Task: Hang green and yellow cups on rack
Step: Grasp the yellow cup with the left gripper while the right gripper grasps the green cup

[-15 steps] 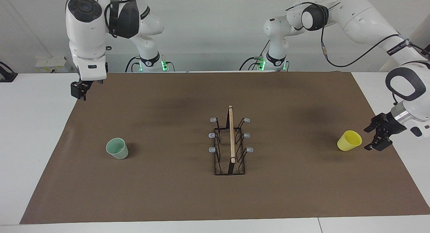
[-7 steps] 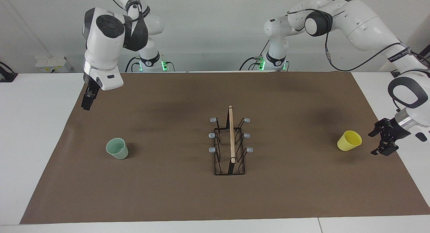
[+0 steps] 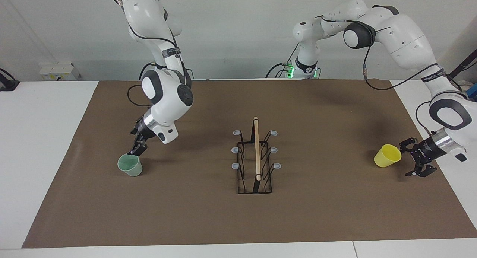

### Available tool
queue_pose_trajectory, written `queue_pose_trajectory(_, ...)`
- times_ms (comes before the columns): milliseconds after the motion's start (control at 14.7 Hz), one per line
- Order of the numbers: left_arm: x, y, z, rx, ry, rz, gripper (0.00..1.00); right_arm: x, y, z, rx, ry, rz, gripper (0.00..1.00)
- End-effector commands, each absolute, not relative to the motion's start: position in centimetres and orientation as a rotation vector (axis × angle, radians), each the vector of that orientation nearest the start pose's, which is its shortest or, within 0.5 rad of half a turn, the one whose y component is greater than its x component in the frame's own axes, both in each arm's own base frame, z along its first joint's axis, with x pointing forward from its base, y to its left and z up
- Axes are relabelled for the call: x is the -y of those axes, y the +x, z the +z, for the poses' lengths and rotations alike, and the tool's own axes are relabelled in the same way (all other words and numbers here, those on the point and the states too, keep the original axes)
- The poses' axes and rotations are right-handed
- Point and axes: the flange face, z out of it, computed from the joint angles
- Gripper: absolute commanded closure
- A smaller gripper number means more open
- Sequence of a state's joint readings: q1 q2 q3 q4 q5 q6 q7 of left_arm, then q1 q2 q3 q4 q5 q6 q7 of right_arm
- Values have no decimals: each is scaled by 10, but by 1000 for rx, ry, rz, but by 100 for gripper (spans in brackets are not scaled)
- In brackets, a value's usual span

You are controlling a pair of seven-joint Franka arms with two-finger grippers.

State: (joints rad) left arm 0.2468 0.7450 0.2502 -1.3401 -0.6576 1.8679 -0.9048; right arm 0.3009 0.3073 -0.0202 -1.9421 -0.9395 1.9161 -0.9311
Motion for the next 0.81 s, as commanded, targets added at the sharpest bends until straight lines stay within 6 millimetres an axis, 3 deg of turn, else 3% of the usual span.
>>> queue_pose_trajectory(0,-279,625,286,-2002,1621,-487,0,-133,583,296,-1735,1466,-732,0)
queue_pose_trajectory(136,-278,609,276,-2010,1533,-528,0,-133,584,292,-1733,1405,-742,0)
queue_pose_trajectory(271,-274,597,267,-2013,1432,-536,0,-140,583,275,-1749,1362,-742,0)
queue_pose_trajectory(746,-258,599,256,-1986,1426,-489,0,-128,584,236,-1722,1375,-668,0)
